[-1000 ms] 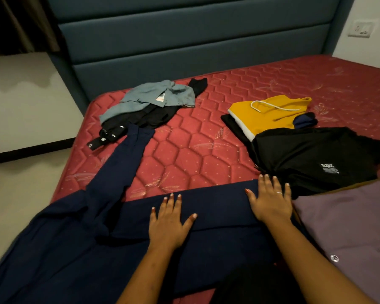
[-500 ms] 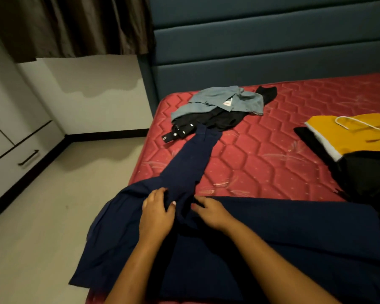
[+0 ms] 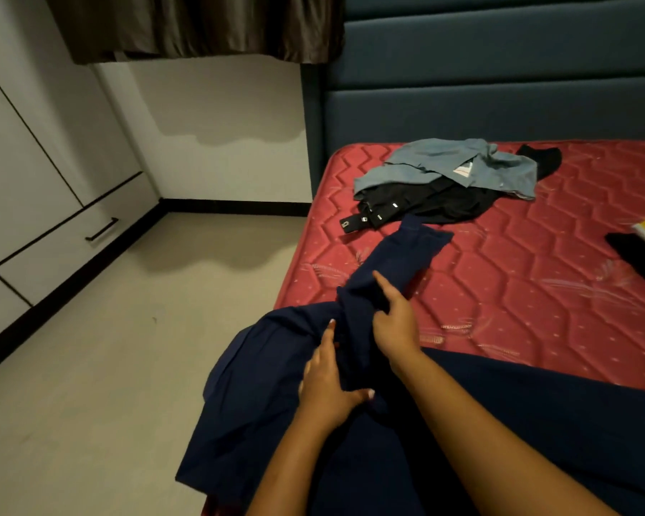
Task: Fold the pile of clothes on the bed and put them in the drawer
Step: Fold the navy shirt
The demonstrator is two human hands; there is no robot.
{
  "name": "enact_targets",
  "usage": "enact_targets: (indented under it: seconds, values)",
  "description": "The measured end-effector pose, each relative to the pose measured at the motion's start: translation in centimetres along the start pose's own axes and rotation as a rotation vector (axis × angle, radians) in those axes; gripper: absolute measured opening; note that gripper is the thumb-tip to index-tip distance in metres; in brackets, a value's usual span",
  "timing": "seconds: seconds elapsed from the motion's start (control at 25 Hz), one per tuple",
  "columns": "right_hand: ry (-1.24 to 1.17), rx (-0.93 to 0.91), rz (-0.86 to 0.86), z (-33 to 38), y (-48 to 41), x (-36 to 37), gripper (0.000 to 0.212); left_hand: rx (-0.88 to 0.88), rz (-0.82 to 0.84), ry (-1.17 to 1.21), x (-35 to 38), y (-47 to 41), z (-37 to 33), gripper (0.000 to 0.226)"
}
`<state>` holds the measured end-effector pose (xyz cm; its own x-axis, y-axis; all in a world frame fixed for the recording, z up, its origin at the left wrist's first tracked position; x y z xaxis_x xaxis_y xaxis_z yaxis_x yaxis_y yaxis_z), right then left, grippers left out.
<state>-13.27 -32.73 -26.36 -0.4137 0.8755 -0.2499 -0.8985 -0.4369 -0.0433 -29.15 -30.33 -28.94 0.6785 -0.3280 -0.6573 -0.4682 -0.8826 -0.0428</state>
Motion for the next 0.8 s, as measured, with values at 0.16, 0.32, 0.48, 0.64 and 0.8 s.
enact_targets:
  seconds: [0.16,0.32,0.48,0.64,0.8]
  values:
    - [0.171,-0.51,0.254,5.8,9.4,1.7,0.072,-0.283,-0.102,0.66,-5.3,0.8,0.3,0.065]
    - [0.178,-0.517,0.454,6.5,17.7,1.2,0.047,-0.479,-0.17,0.908,-10.6,2.5,1.6,0.034]
    - [0.083,-0.472,0.671,6.6,22.9,1.9,0.053,-0.471,-0.216,0.733,-14.8,6.3,3.1,0.046]
    - [-0.118,-0.111,0.496,4.4,21.0,2.0,0.066,-0.459,-0.247,0.6,-16.3,8.0,5.6,0.037]
    - [-0.166,0.382,0.213,0.5,17.4,1.5,0.06,-0.414,-0.216,0.496,-15.7,8.9,5.6,0.026]
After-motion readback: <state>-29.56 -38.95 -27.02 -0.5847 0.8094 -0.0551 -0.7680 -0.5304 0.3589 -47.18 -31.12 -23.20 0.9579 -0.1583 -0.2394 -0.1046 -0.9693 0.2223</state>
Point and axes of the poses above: each hand's wrist, its own y-axis away from the middle knuckle, its own x-axis out of the palm, z = x × y, the point moved 9 cm from there along -y, towards the middle knuckle, and after that the axes turned 15 degrees about -z, right-handed, at the moved point
